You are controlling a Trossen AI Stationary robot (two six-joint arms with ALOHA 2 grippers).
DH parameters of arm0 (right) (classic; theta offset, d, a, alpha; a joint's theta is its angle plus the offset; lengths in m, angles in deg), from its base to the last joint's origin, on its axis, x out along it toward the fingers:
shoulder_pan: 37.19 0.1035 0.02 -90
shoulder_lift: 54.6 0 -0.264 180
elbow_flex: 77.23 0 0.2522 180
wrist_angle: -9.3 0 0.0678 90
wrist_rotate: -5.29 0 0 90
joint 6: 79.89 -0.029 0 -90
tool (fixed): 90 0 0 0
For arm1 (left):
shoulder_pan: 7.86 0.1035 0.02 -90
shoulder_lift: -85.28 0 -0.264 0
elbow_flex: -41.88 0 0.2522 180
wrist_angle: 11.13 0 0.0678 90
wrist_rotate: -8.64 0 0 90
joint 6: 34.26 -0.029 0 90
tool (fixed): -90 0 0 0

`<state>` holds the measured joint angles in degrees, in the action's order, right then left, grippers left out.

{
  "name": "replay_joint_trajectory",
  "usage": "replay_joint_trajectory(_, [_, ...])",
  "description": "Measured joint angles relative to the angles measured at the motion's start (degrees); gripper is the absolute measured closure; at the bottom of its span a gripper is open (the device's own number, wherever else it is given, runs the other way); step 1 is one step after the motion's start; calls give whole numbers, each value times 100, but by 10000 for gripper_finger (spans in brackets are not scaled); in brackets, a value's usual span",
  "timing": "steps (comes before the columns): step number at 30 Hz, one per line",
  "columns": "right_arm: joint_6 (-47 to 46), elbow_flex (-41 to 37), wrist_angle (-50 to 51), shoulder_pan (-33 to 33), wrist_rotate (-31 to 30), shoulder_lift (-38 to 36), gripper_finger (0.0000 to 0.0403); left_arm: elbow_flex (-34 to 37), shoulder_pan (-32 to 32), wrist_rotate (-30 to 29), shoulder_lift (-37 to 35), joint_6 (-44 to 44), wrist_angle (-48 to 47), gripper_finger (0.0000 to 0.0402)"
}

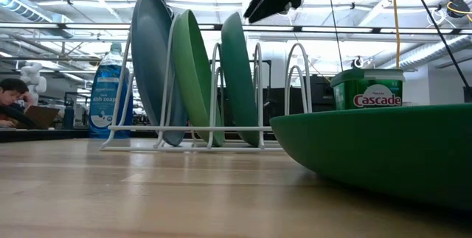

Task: Sort dishes
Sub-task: Put the dark green plate in the dish rack

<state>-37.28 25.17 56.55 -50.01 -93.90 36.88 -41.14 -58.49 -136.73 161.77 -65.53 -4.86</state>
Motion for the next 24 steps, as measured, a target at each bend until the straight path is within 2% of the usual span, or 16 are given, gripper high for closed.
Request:
replay_joint_trajectory(3, [-280,0,216,307,-353,-274,195,0,0,-119,0,80,2,149])
replay_joint_trajectory(6, [-912,0,469,691,-368,-591,198,0,0,-178,0,82,0,149])
replay_joint_trajectory(12, [-2416,2,1386,1596,486,-782,212,0,59,-184,0,45,2,149])
replay_joint_trajectory(15, [-2970,-56,1706,2125,636,-633,221,0,159,-191,0,47,6,149])
replay_joint_trajectory(21, [-3610,-941,1420,2962,694,-269,244,0,358,-195,0,89,46,149])
replay_joint_trajectory(24, [-3822,-1553,972,3129,987,-37,256,0,417,-197,0,95,53,149])
